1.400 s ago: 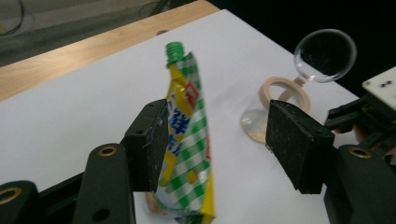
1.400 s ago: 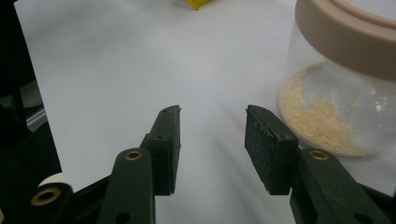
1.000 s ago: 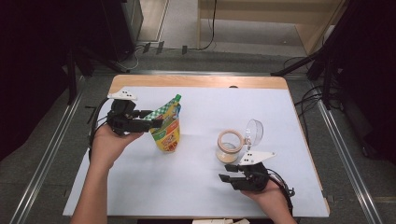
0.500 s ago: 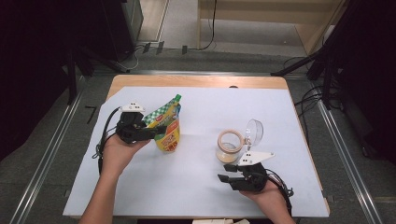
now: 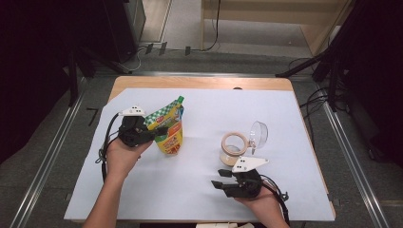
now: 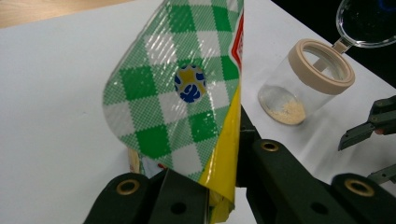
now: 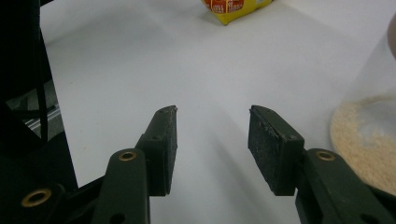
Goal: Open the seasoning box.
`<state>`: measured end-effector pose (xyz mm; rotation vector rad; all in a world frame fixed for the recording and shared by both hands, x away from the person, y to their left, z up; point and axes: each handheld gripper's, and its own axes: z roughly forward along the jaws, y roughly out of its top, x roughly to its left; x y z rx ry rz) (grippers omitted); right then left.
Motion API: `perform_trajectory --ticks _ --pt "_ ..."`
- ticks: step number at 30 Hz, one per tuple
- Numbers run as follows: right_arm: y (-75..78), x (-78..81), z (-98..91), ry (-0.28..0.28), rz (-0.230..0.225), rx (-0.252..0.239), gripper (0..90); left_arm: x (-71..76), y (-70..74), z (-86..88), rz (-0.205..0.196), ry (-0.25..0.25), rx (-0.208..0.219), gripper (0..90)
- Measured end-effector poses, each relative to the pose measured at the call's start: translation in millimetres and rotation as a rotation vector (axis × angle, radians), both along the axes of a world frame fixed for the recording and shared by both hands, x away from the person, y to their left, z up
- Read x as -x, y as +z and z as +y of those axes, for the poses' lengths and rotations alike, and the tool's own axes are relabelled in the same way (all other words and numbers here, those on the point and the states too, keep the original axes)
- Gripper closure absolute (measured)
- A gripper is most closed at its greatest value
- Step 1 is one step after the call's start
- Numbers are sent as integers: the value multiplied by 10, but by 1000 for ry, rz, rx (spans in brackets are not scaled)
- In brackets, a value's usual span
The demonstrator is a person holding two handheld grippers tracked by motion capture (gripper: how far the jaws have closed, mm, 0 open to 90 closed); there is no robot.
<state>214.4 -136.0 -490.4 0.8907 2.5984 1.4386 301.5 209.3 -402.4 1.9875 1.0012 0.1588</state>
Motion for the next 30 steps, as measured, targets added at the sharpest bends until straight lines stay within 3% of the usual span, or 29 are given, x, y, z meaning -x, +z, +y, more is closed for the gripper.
perform_trajectory --ticks 4,8,13,17,20,30 --pt "-15 -33 58 -1 -3 -16 528 -30 57 22 24 -22 1 893" --pt "-18 -73 142 6 -18 -7 513 -18 147 39 22 -41 34 894" --pt "-3 -142 245 19 -40 1 498 23 245 -1 13 -75 25 895" --pt "19 -221 331 13 -49 -11 497 49 298 -34 8 -95 42 895" --pt "19 -271 399 9 -36 -36 498 61 332 -44 2 -108 44 896" --pt "-70 -380 540 -34 -7 -45 499 132 445 -171 -11 -162 42 896"
